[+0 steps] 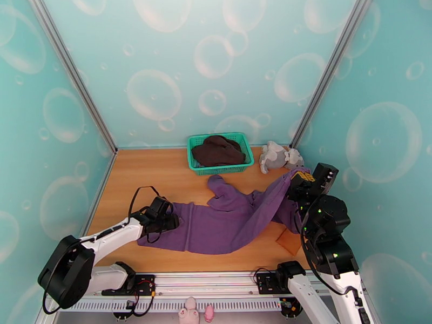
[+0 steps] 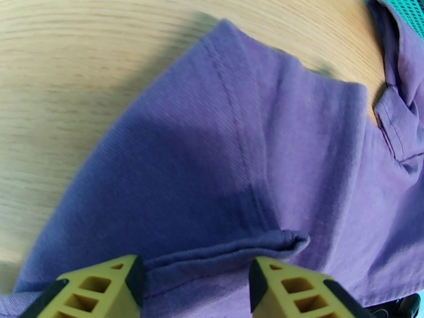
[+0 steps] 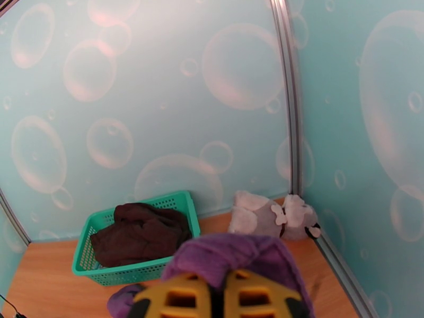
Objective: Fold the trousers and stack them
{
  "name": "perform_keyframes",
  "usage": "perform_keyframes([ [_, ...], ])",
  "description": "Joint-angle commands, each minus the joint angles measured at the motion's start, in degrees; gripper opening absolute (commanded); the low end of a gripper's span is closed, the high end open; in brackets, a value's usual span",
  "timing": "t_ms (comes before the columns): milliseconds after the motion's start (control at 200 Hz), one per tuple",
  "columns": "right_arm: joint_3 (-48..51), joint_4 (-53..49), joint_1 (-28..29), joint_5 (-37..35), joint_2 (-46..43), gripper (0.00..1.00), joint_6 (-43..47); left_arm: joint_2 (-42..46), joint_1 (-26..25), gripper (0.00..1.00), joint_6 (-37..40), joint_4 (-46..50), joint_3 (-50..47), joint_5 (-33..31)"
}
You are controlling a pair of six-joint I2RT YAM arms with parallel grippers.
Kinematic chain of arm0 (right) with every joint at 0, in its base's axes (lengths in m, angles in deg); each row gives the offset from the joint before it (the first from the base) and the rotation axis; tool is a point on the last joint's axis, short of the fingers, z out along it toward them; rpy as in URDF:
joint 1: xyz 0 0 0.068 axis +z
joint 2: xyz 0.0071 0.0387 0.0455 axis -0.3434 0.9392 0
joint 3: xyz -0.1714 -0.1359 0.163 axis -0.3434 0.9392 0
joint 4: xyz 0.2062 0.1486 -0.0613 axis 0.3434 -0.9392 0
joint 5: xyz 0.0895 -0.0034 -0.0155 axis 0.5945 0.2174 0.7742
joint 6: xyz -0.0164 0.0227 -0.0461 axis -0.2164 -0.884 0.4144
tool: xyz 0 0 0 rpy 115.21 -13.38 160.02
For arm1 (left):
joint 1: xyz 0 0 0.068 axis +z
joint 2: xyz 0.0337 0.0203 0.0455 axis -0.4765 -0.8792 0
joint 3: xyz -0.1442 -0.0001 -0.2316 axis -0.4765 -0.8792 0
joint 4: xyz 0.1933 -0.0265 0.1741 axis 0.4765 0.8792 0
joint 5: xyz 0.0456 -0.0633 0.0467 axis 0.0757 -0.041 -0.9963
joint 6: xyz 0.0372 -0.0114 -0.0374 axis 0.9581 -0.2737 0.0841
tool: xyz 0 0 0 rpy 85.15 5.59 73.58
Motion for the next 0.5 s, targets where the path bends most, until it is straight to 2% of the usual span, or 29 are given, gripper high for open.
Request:
perform_keyframes([
  [0, 0.5, 3.4, -0.4, 0.9, -0.3, 0.11, 1.3, 0.1, -0.5, 0.57, 2.5, -0.4, 3.3, -1.9],
  [150, 0.4, 3.2, -0.4, 0.7, -0.5, 0.11, 1.3, -4.1, -0.6, 0.58, 5.8, -0.8, 7.0, -4.8],
  [320, 0.1, 2.8, -0.4, 0.5, -0.6, 0.11, 1.5, -8.9, -2.3, 0.58, 8.4, -2.3, 9.2, -1.5],
  [495, 0.2, 2.9, -0.4, 0.5, -0.6, 0.11, 1.5, -10.1, -5.1, 0.57, 8.1, -3.1, 9.9, -1.1],
])
